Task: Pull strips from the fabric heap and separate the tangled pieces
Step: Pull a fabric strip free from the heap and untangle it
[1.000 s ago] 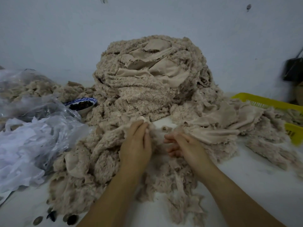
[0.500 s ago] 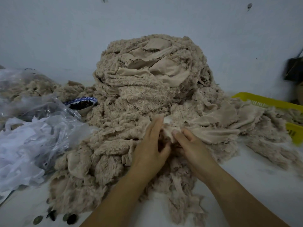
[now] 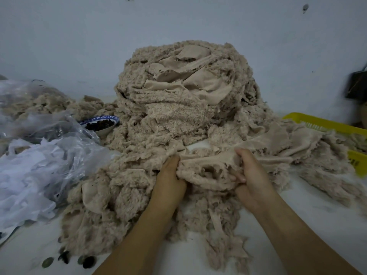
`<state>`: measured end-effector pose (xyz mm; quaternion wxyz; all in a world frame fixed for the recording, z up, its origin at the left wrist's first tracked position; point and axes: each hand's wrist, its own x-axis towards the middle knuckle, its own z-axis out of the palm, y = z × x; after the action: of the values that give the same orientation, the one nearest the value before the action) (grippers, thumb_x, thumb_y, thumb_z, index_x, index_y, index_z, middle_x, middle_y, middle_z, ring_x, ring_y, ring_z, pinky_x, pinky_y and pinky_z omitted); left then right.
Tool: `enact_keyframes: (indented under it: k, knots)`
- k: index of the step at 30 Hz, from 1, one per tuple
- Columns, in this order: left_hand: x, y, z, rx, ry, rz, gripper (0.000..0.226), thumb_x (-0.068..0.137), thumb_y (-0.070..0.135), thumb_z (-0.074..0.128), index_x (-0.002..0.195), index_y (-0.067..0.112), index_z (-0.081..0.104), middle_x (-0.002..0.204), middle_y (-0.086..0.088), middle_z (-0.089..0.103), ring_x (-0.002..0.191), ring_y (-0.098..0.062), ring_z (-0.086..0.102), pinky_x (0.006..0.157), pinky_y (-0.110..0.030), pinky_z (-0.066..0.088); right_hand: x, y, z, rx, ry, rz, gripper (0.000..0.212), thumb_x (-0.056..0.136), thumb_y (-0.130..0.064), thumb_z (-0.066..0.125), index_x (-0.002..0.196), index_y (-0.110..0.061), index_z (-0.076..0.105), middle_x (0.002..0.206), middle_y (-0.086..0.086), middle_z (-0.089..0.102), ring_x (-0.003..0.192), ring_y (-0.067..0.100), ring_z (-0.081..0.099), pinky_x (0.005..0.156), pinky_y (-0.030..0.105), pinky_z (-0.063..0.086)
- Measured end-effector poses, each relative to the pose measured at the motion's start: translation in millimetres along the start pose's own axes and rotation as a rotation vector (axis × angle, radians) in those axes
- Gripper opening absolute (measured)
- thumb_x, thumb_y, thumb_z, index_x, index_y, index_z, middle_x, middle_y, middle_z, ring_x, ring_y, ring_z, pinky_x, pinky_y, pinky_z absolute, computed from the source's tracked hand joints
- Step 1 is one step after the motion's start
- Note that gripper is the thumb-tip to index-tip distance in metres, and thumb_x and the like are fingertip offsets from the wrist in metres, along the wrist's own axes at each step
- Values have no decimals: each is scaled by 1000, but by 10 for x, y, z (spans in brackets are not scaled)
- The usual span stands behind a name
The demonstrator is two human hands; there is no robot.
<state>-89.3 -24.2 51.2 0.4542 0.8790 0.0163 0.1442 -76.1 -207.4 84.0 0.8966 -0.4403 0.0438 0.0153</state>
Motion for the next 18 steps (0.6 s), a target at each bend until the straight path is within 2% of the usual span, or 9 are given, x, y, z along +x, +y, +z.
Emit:
enact_keyframes:
  k: [3, 5, 6, 8, 10, 12, 15, 17, 18]
  knots:
    - [17, -11, -40, -35, 32, -66, 62, 103, 8, 46, 159, 22, 23, 167, 8, 11, 150, -4, 13, 110, -13, 6, -1, -24, -25, 1, -27, -26, 13, 101, -22, 51, 93, -14, 58, 58, -5, 52, 31, 6, 29, 36, 19, 36]
    - [-4, 7, -56, -23, 47, -94, 62, 104, 12, 44, 160, 24, 19, 168, 8, 6, 152, -9, 10, 110, -17, 4, 15, -7, -43, -80, -3, -49, 16, 100, -24, 54, 88, -13, 57, 59, -5, 49, 37, 7, 34, 39, 21, 38]
    - [-26, 34, -61, -17, 64, -87, 61, 103, 11, 43, 159, 25, 22, 167, 6, 13, 152, -14, 16, 115, -21, 7, -3, -3, -35, -149, -5, -59, 17, 99, -25, 54, 86, -14, 56, 61, -5, 48, 40, 7, 36, 41, 22, 39]
    - [-88, 119, -81, -32, 131, 18, 54, 103, 9, 41, 154, 27, 36, 158, 7, 36, 142, -20, 38, 121, -34, 27, -24, 35, -19, -228, -42, -74, 19, 96, -25, 56, 77, -21, 56, 59, -5, 47, 43, 7, 39, 43, 24, 42]
    - [-165, 242, -105, -51, 197, 216, 47, 102, 13, 37, 147, 25, 48, 145, 15, 46, 134, -3, 45, 113, -18, 35, -55, 66, -3, -285, -102, -77, 26, 90, -28, 59, 64, -28, 58, 63, -2, 53, 48, 9, 48, 46, 27, 46]
    - [-224, 340, -94, -68, 140, 355, 48, 99, 24, 38, 145, 22, 51, 141, 16, 49, 127, 14, 43, 103, -4, 32, -102, 85, 25, -405, -194, -96, 14, 80, -37, 63, 69, -30, 58, 79, 5, 56, 65, 18, 54, 57, 33, 47]
    - [-243, 349, 1, -24, -46, 359, 49, 101, 45, 46, 148, 32, 46, 137, 21, 53, 117, 0, 55, 99, -21, 46, -127, 132, 35, -553, -306, -151, 12, 85, -39, 60, 79, -29, 63, 79, 2, 64, 68, 15, 60, 59, 29, 50]
    - [-206, 310, 43, 8, -47, 379, 37, 102, 35, 53, 138, 25, 57, 128, 16, 60, 112, -1, 58, 96, -27, 49, -126, 151, 43, -591, -317, -193, 22, 97, -33, 58, 76, -35, 65, 74, -4, 65, 63, 7, 60, 53, 21, 48]
    - [-188, 286, 45, -17, -6, 398, 26, 102, 26, 55, 126, 20, 65, 118, 13, 65, 104, 3, 58, 91, -20, 49, -135, 144, 57, -609, -308, -206, 26, 100, -32, 56, 75, -35, 65, 75, -4, 64, 65, 7, 60, 57, 21, 49]
